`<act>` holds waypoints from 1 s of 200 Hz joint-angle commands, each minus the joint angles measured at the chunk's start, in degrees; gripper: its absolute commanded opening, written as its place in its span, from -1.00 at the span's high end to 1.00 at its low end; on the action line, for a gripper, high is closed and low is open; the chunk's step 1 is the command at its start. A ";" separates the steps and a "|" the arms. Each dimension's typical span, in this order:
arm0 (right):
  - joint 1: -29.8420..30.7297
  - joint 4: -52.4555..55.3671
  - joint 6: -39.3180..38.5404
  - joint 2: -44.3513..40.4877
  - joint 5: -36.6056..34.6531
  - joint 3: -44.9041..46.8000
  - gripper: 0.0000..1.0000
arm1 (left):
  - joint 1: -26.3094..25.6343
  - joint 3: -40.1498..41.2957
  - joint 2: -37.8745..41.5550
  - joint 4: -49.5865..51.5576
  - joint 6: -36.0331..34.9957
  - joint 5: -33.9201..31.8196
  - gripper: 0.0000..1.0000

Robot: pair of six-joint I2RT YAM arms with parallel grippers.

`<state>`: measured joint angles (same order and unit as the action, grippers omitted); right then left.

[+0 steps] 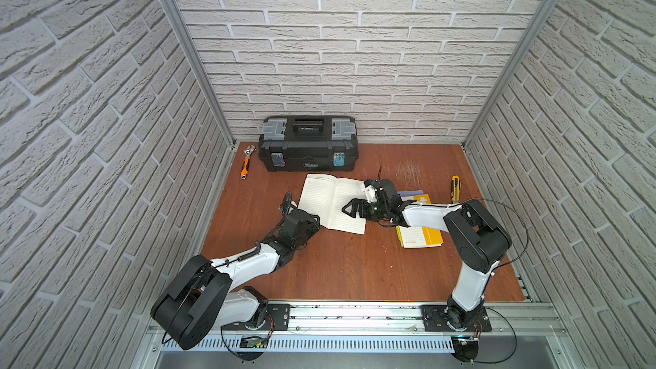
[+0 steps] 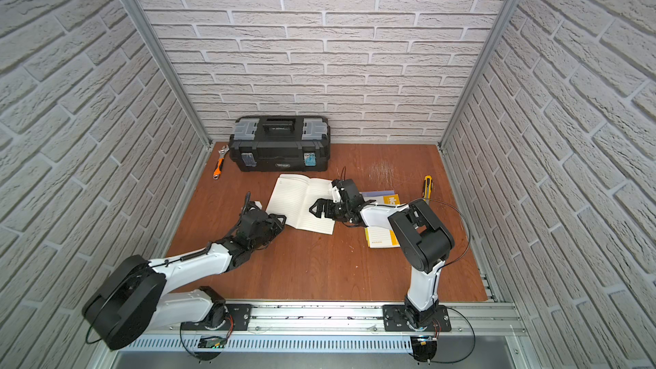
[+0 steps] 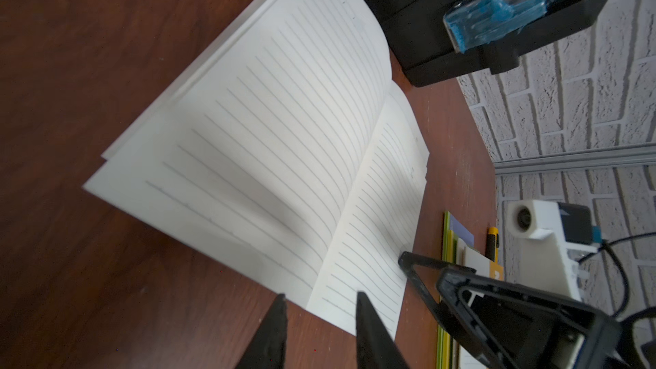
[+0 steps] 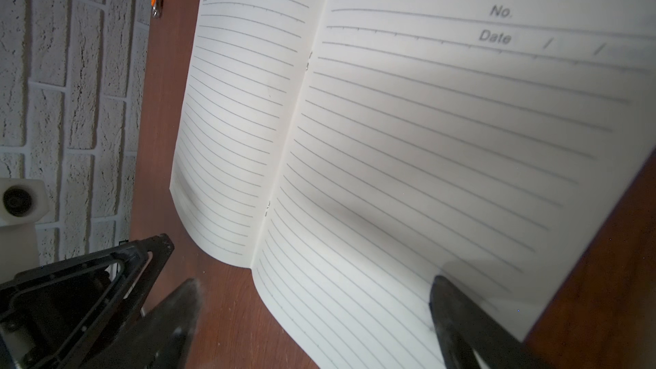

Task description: Close the notebook

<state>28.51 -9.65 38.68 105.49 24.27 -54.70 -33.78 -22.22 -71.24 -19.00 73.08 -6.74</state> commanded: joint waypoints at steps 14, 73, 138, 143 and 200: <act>0.23 1.91 -0.70 -0.11 -0.52 0.03 -1.00 | 0.23 -0.86 0.02 -0.67 0.78 0.07 0.33; 0.23 1.31 -0.44 0.68 -0.23 0.03 -1.00 | -0.28 -3.04 -2.61 5.22 2.66 2.53 0.33; 0.06 2.10 -1.15 0.17 -0.54 0.29 -1.00 | -0.07 -2.30 -11.02 -7.09 4.31 3.04 0.33; 0.06 2.21 -1.19 0.15 -0.54 0.29 -1.00 | -0.10 -2.43 -11.02 -7.02 4.25 2.69 0.33; -0.07 2.03 -1.15 0.75 -0.32 0.19 -1.00 | -0.19 -3.68 -9.42 -5.64 1.83 -0.44 0.30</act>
<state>28.51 -9.58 38.33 105.49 24.32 -54.70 -33.91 -25.02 -81.67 -21.58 76.03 -4.84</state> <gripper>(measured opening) 0.997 0.347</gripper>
